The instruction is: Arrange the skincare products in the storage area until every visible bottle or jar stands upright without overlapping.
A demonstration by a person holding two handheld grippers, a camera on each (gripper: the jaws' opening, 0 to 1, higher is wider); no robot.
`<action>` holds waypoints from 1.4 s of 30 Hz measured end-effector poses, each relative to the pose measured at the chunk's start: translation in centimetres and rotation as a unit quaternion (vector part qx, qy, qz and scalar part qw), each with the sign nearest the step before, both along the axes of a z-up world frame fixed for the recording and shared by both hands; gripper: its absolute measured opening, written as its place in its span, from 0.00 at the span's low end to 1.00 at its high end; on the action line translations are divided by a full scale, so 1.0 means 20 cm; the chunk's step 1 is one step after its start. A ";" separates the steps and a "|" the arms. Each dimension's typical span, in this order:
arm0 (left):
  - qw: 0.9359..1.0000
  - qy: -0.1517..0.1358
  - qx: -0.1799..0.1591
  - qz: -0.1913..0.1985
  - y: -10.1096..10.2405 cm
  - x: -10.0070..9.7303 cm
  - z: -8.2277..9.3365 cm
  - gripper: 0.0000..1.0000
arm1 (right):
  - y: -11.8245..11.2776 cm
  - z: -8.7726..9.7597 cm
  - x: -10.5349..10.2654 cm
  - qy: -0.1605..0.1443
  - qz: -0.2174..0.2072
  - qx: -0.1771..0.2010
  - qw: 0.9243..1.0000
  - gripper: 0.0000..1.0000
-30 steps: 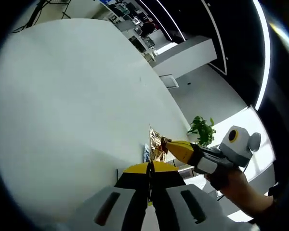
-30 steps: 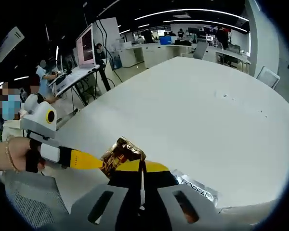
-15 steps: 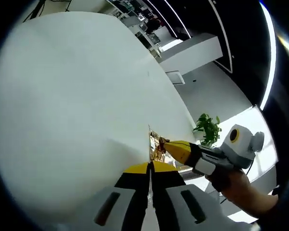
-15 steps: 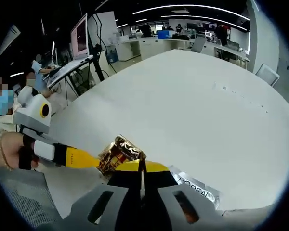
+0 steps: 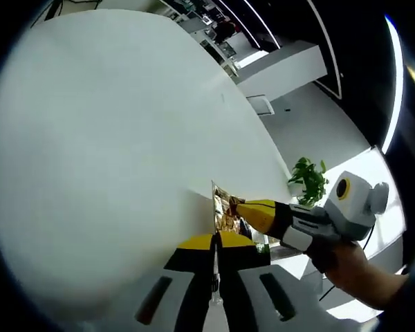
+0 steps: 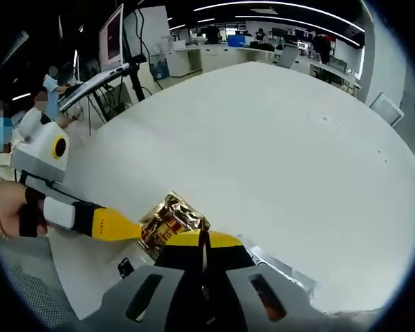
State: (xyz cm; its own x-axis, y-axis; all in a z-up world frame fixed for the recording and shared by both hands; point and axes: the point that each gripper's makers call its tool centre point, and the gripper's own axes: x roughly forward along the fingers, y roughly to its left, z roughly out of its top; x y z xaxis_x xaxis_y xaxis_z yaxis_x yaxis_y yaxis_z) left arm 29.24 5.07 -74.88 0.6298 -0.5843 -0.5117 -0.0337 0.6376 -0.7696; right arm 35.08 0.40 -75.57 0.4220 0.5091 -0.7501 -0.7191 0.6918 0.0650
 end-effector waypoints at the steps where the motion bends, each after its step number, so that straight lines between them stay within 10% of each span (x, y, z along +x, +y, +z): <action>1: 1.000 0.000 0.007 -0.004 0.00 0.00 -0.01 0.00 | 0.00 0.00 -0.01 0.001 0.003 -0.003 1.000 0.01; 19: 0.999 -0.010 0.036 -0.025 0.00 0.04 -0.05 0.00 | -0.02 -0.06 0.02 -0.003 0.012 -0.026 1.000 0.01; 24: 0.992 -0.047 0.099 -0.060 0.03 0.06 -0.05 0.00 | -0.02 -0.07 0.04 -0.007 0.007 -0.031 0.999 0.01; 30: 0.968 -0.117 0.190 -0.112 0.07 0.11 -0.03 0.00 | -0.01 -0.07 0.04 -0.007 0.008 -0.030 0.999 0.01; 34: 0.941 -0.184 0.228 -0.171 -0.01 0.17 0.05 0.00 | -0.02 -0.07 0.05 -0.009 0.019 -0.034 0.999 0.01; 37: 0.908 -0.216 0.277 -0.228 -0.06 0.20 0.05 0.01 | -0.02 -0.07 0.04 -0.012 0.031 -0.039 0.999 0.01; 42: 0.889 -0.240 0.290 -0.262 -0.14 0.23 0.03 0.09 | -0.02 -0.08 0.03 -0.015 0.050 -0.045 0.998 0.01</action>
